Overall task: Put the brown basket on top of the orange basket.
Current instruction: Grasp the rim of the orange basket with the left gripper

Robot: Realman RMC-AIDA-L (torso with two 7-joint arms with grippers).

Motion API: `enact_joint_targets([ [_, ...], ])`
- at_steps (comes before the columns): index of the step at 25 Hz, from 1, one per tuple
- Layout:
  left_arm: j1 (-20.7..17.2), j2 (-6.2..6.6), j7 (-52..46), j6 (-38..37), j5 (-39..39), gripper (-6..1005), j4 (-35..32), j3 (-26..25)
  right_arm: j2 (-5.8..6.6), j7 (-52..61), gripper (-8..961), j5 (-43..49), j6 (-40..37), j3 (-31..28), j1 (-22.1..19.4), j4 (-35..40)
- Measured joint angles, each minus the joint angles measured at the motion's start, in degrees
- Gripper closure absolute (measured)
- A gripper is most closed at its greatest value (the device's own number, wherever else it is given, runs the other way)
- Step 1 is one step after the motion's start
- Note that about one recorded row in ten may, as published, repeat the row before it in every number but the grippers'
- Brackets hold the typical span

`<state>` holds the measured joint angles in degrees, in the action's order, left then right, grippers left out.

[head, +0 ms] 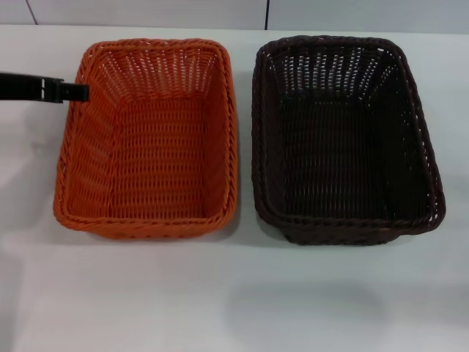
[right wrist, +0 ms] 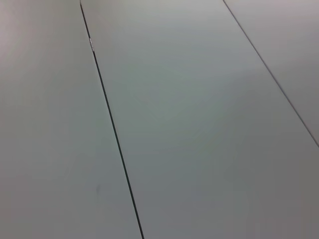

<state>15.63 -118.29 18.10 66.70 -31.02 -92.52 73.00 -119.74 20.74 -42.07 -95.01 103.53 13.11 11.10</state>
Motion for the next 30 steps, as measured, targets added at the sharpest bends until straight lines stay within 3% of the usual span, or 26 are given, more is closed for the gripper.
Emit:
enact_joint_targets([
  [19, 1.85, -0.1, 0.05, -5.16, -0.8, 301, 11.76, 3.44, -0.06, 0.0, 240, 0.32, -0.62, 0.0, -0.18, 0.4],
  [30, 2.8, 0.06, 2.26, -5.46, -0.96, 320, 13.19, 4.56, 0.03, 0.06, 239, 0.33, -0.28, 0.0, 0.0, 0.41],
])
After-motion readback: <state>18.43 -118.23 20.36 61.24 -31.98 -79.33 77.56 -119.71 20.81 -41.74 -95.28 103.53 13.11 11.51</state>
